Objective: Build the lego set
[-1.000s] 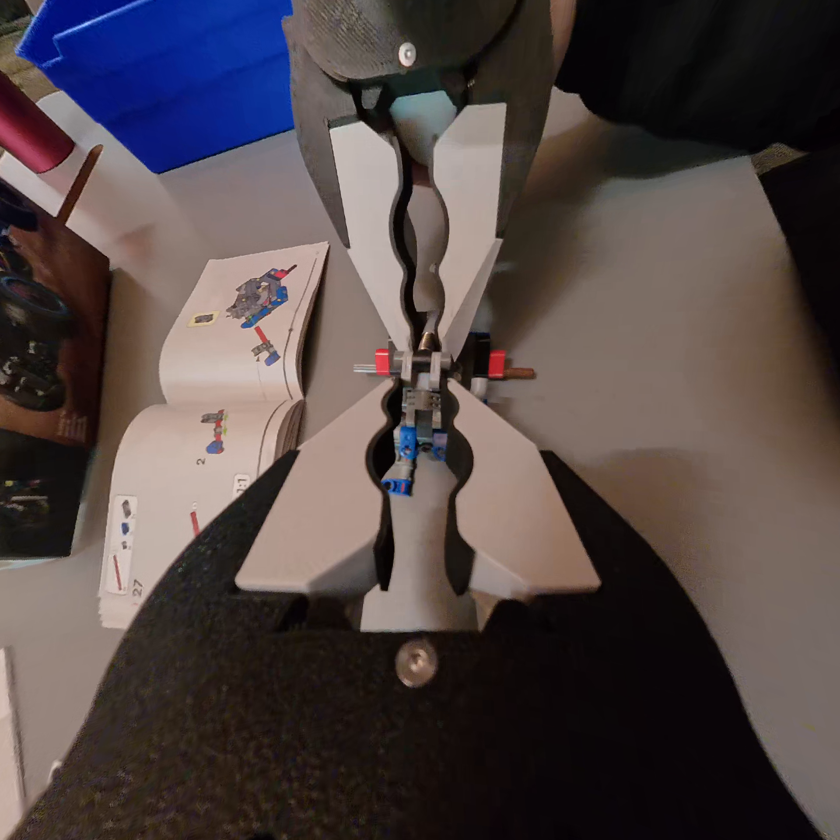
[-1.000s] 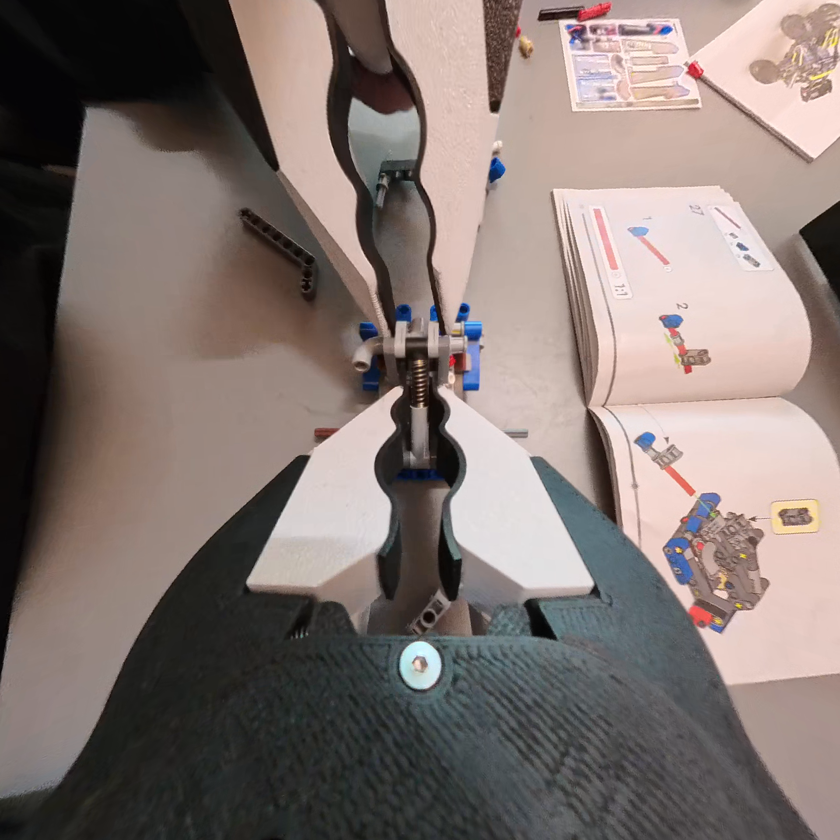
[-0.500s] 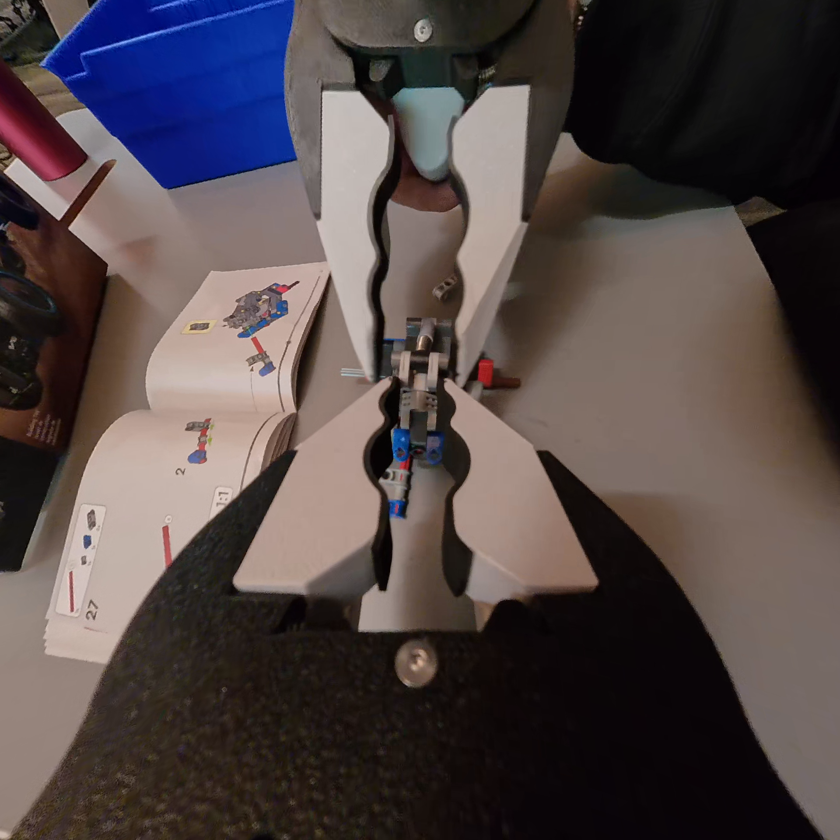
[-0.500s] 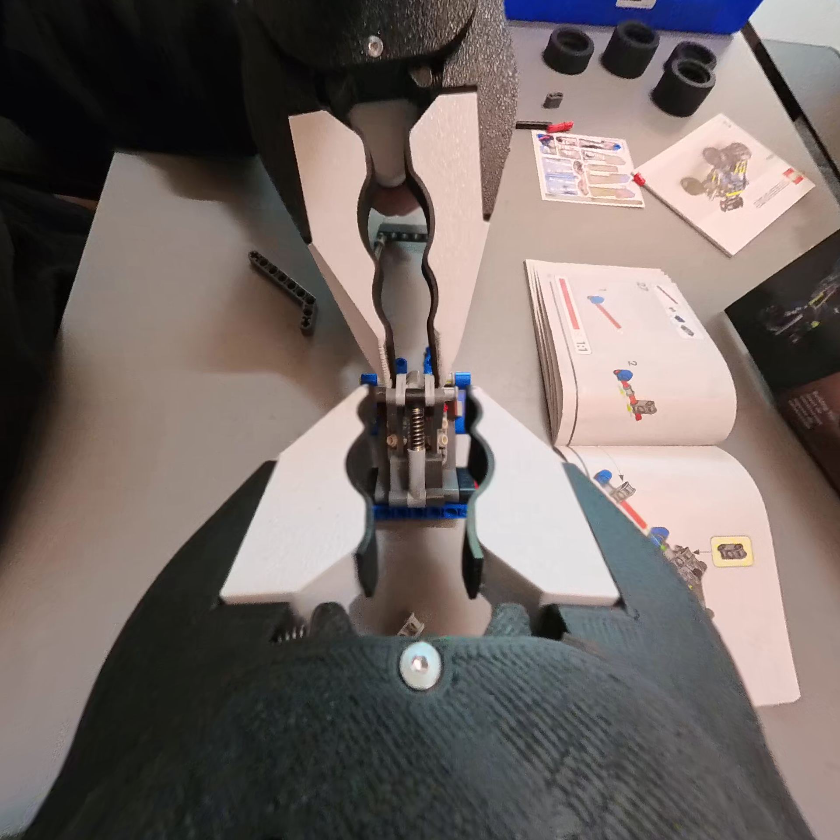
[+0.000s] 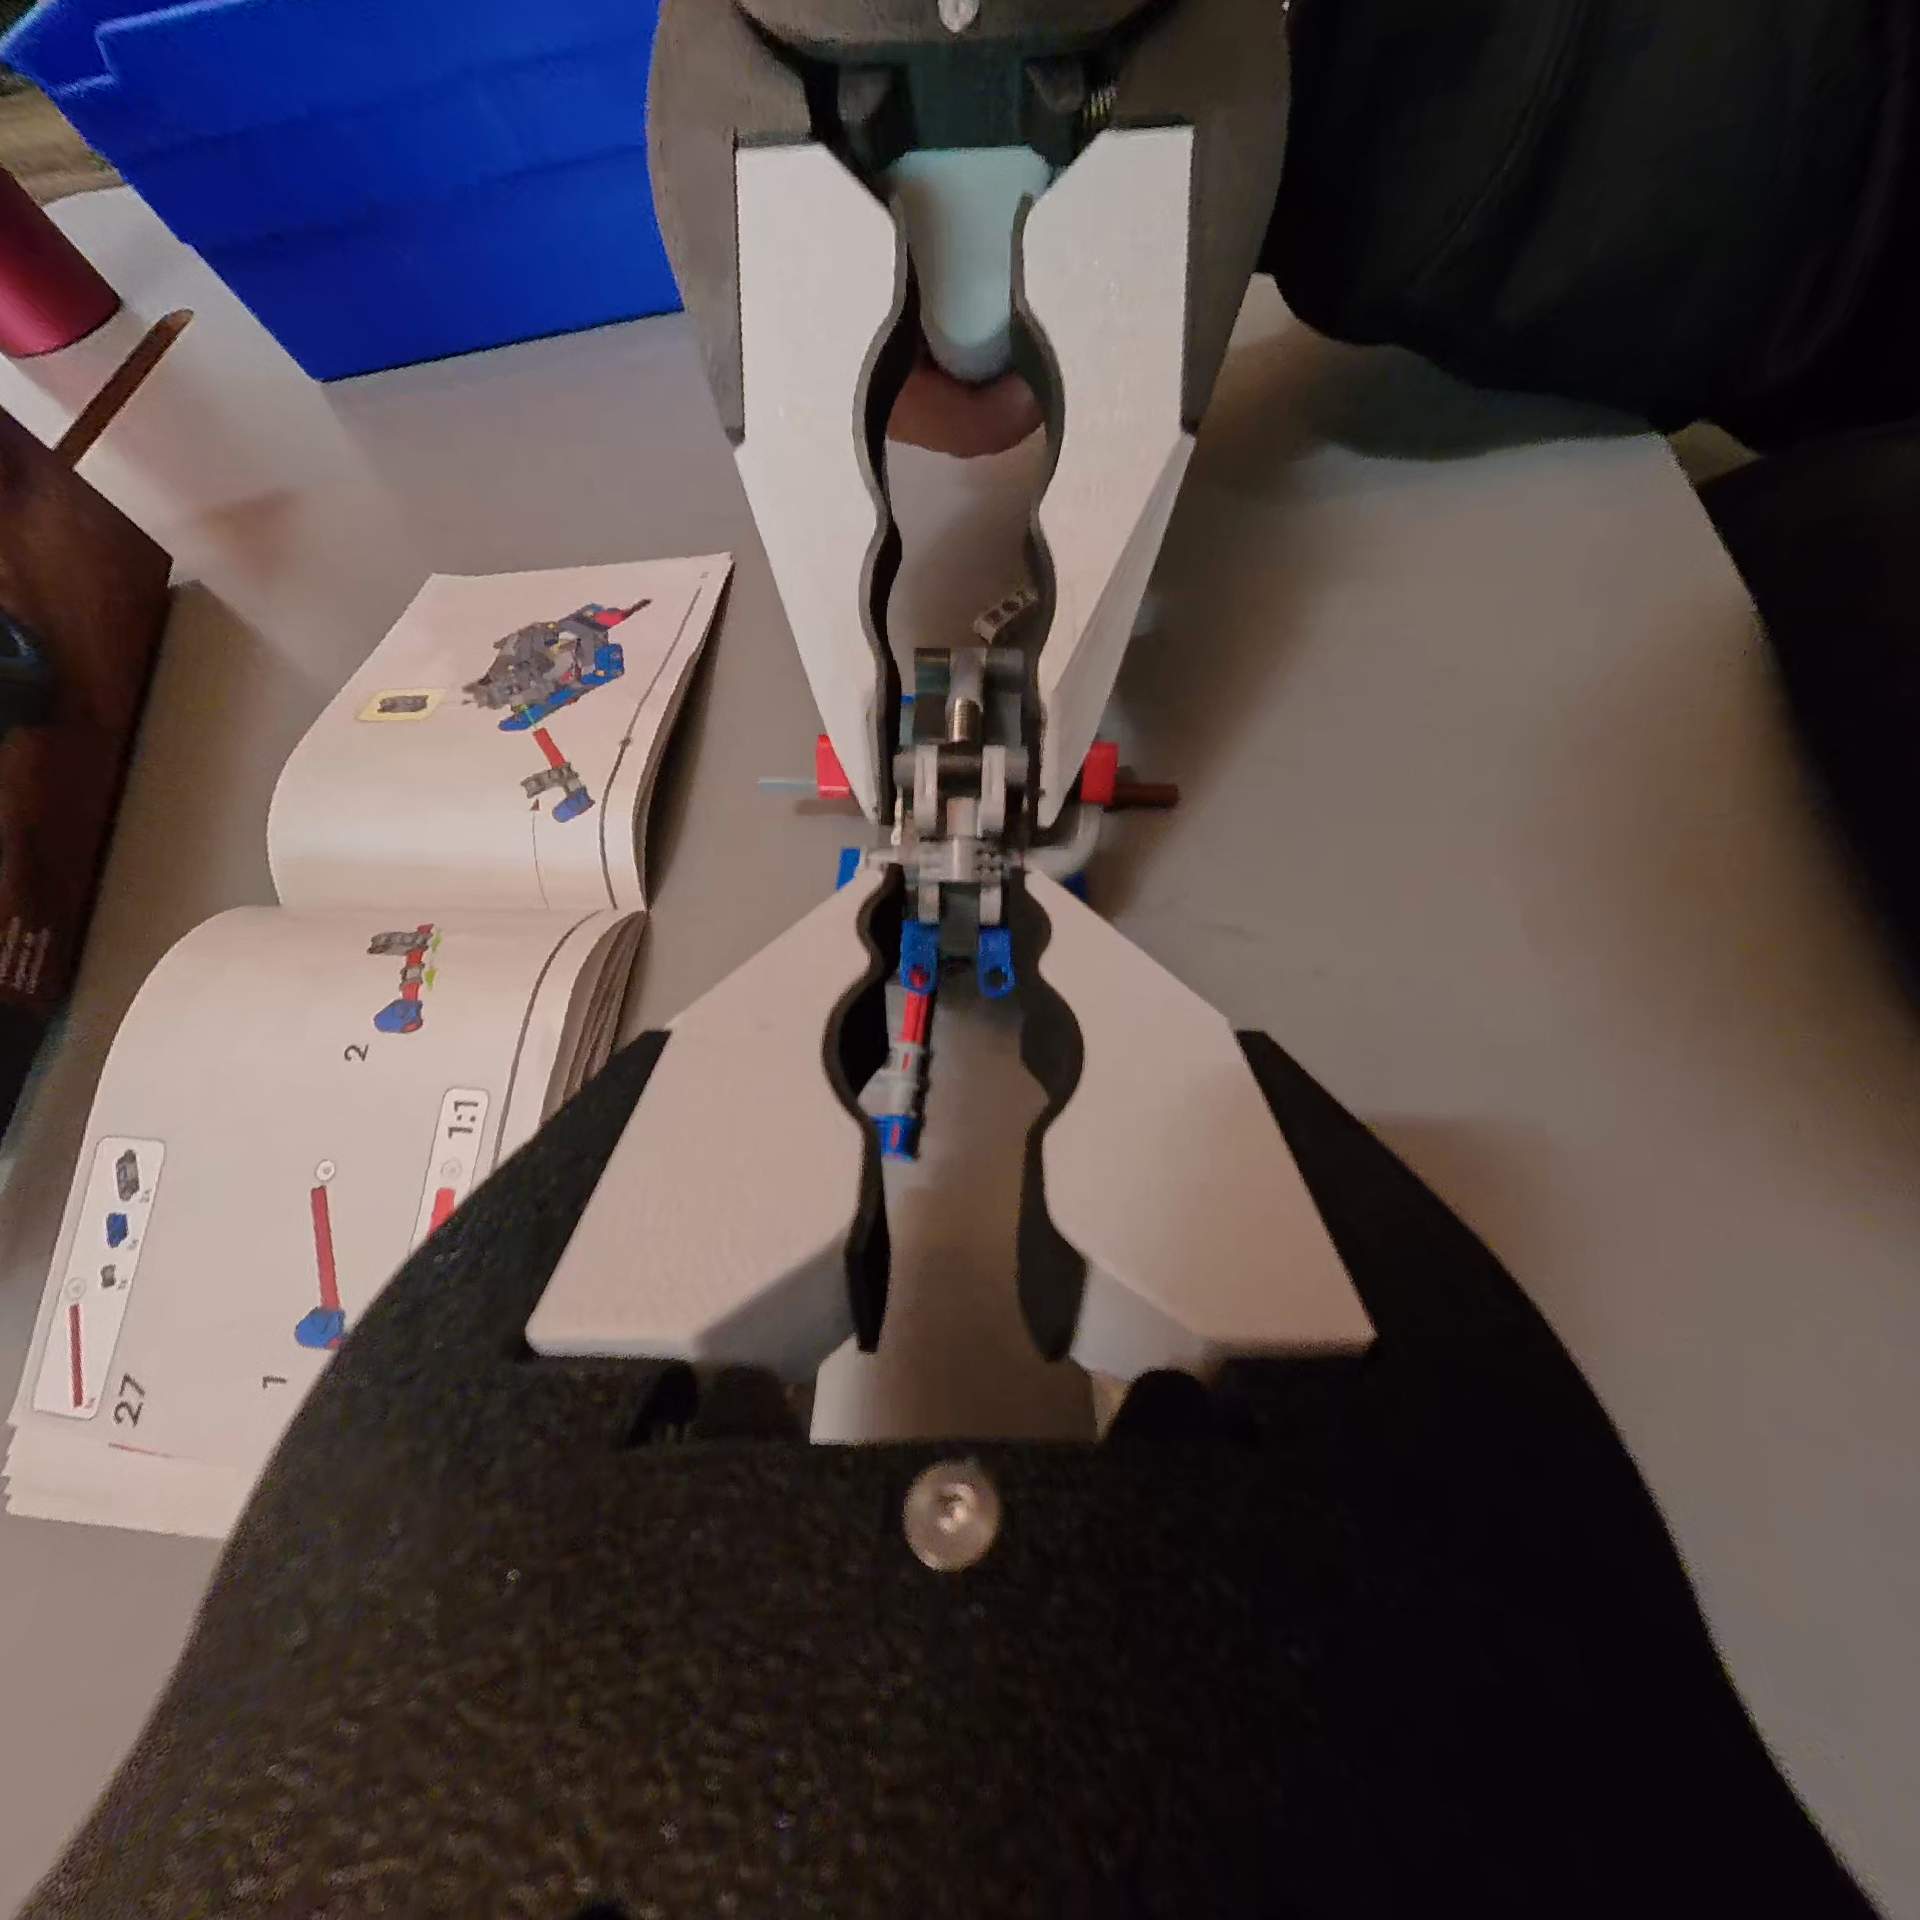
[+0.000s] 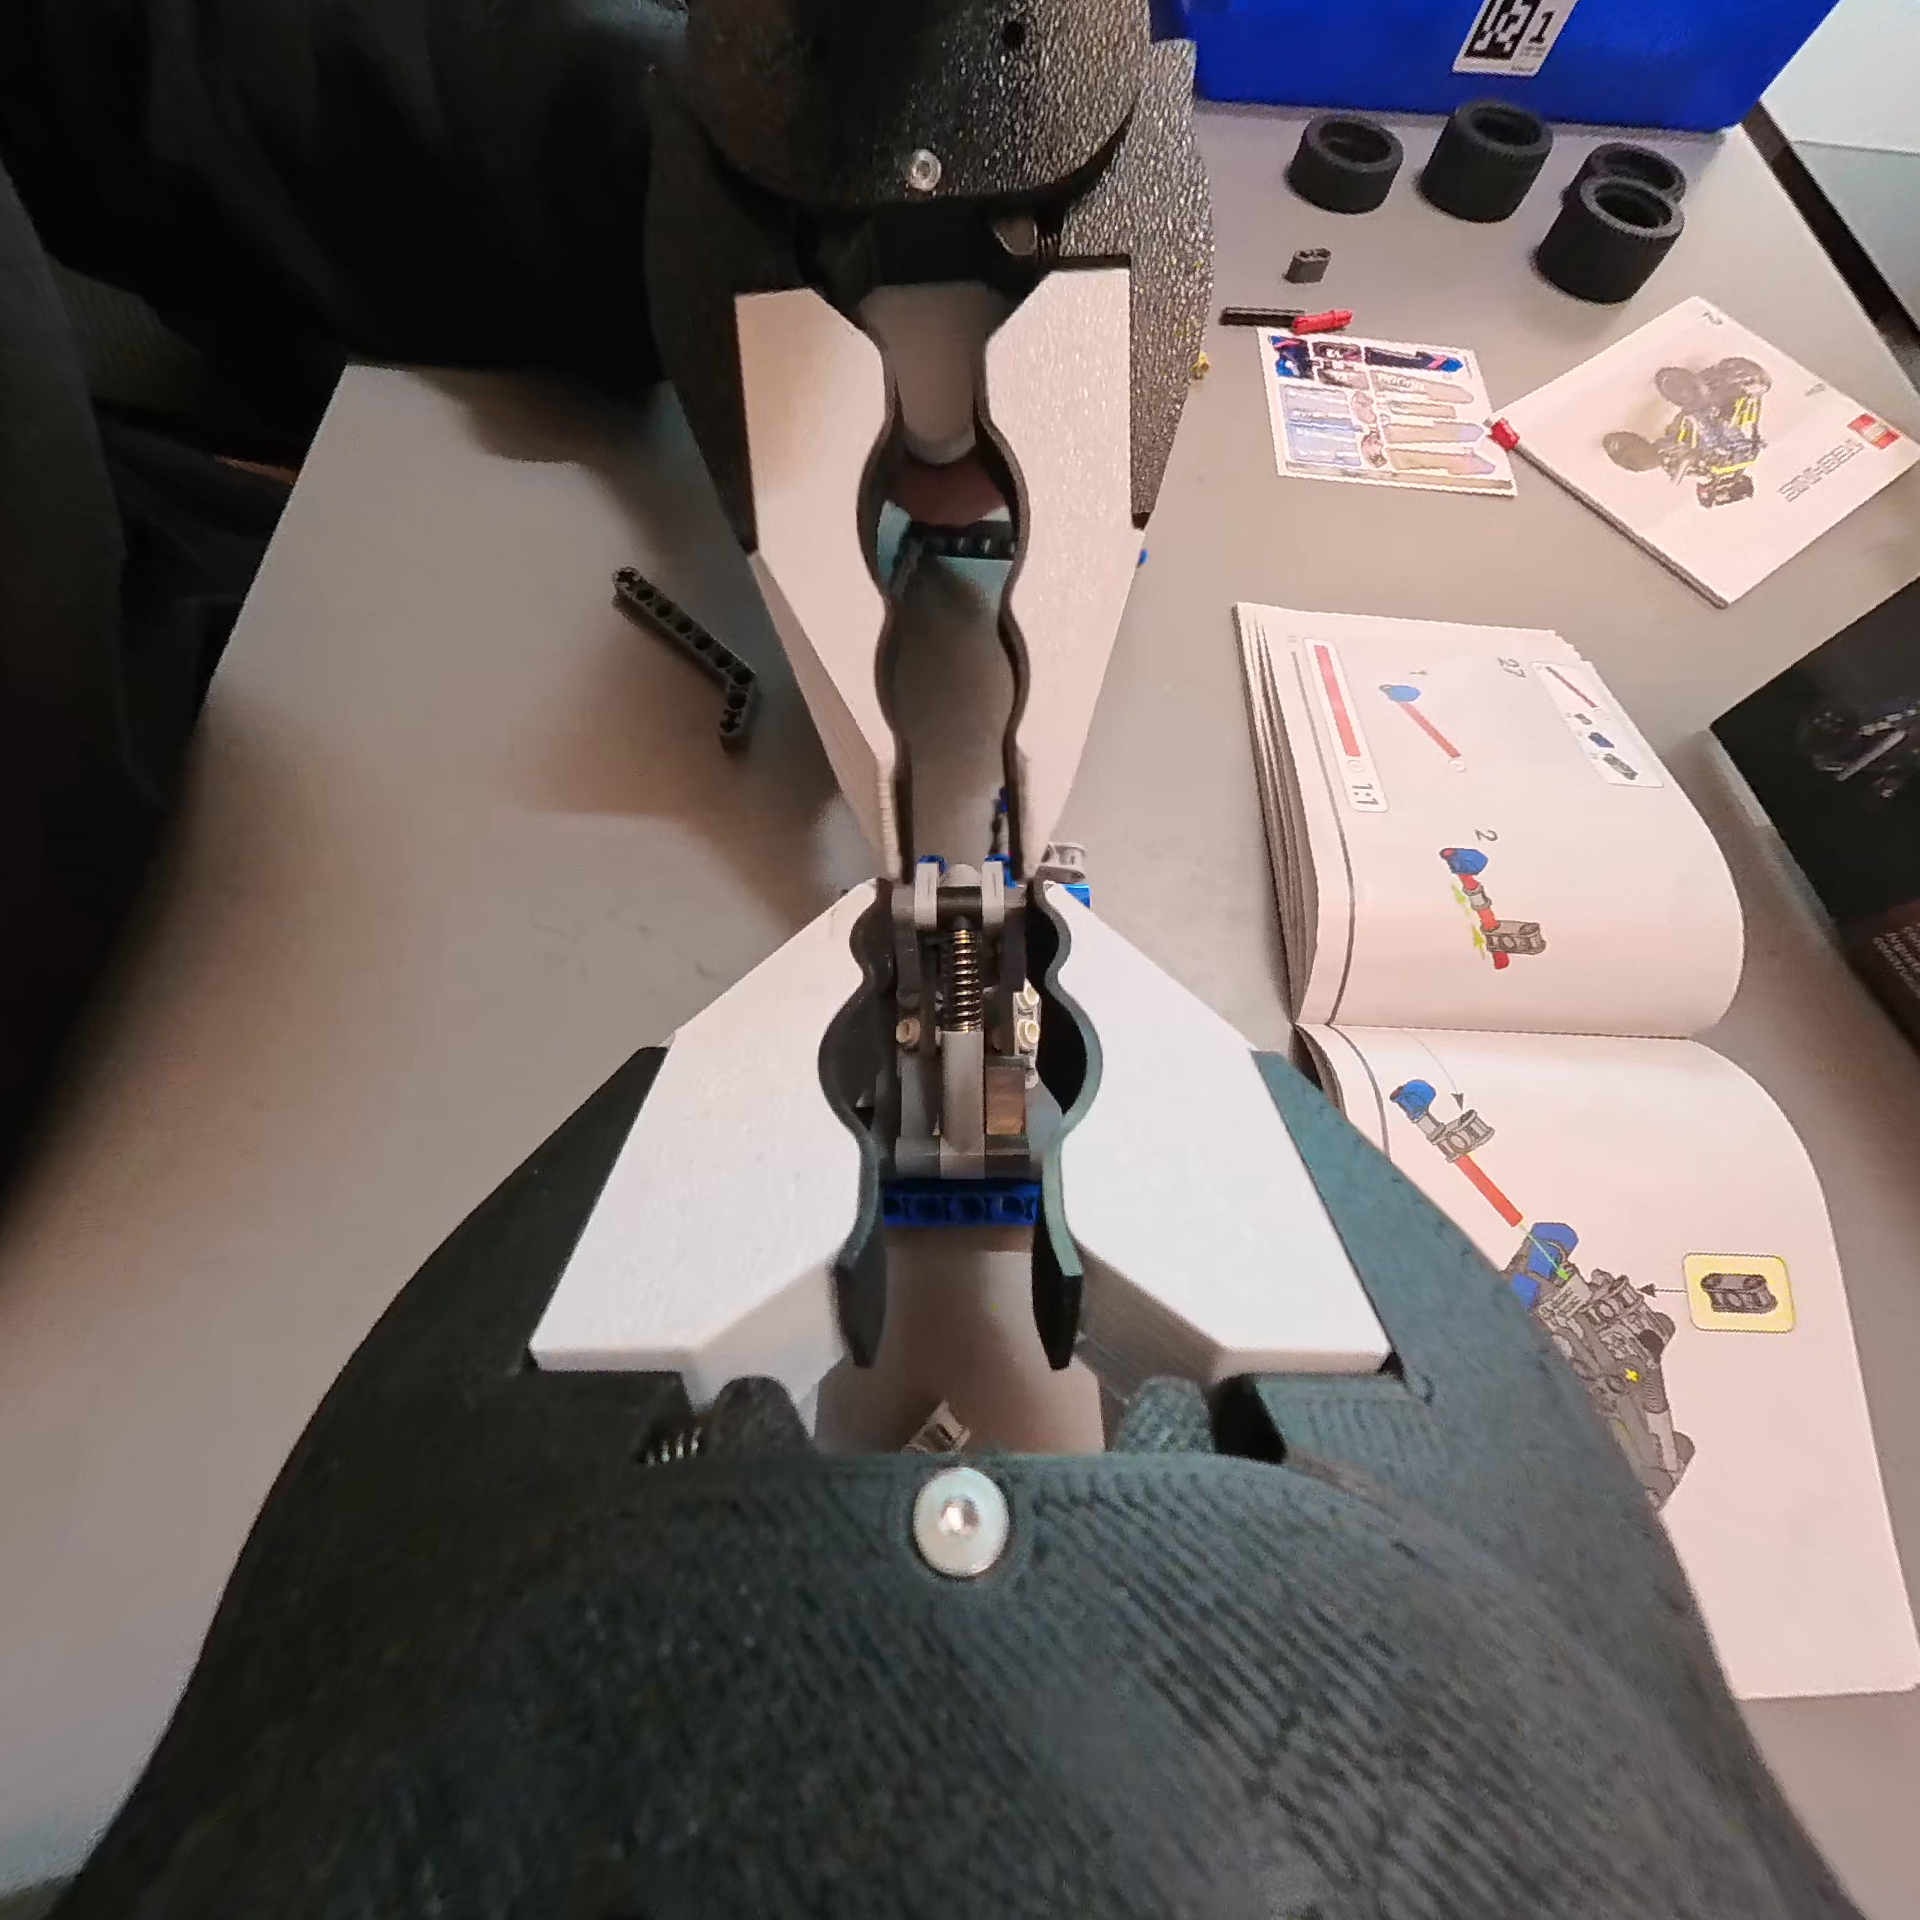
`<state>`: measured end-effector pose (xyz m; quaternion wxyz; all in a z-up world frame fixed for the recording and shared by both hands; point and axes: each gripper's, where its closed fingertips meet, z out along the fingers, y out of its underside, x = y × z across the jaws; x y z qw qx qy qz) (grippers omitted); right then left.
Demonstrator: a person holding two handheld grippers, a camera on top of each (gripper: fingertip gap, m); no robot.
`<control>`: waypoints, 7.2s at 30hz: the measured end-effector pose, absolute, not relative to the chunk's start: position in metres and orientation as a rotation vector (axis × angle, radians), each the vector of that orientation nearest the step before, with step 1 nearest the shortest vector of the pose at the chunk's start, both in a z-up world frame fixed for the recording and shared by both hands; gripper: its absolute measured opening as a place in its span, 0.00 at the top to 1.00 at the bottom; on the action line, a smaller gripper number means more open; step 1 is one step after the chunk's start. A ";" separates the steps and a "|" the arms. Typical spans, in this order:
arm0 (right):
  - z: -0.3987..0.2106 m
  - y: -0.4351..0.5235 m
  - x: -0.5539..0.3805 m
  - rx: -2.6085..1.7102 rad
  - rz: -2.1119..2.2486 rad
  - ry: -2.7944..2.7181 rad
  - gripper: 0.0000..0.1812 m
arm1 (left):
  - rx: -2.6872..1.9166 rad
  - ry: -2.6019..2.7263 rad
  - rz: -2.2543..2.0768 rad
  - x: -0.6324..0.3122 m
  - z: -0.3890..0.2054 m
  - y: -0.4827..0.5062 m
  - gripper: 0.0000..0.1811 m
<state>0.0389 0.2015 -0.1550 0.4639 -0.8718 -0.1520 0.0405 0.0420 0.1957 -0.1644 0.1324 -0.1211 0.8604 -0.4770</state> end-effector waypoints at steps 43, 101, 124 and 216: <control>-0.174 0.243 0.142 -2.298 -0.424 -0.447 0.89 | -0.501 2.491 -0.819 0.131 -0.178 0.275 0.86; -0.160 0.192 0.152 -2.042 -0.467 -0.318 0.82 | -0.351 2.428 -0.771 0.125 -0.166 0.257 0.83; -0.176 0.212 0.144 -2.171 -0.448 -0.344 1.00 | -0.369 2.332 -0.838 0.124 -0.159 0.255 0.84; -0.198 0.106 0.188 -2.245 -0.670 -0.336 1.00 | -0.527 2.359 -0.847 0.146 -0.202 0.269 1.00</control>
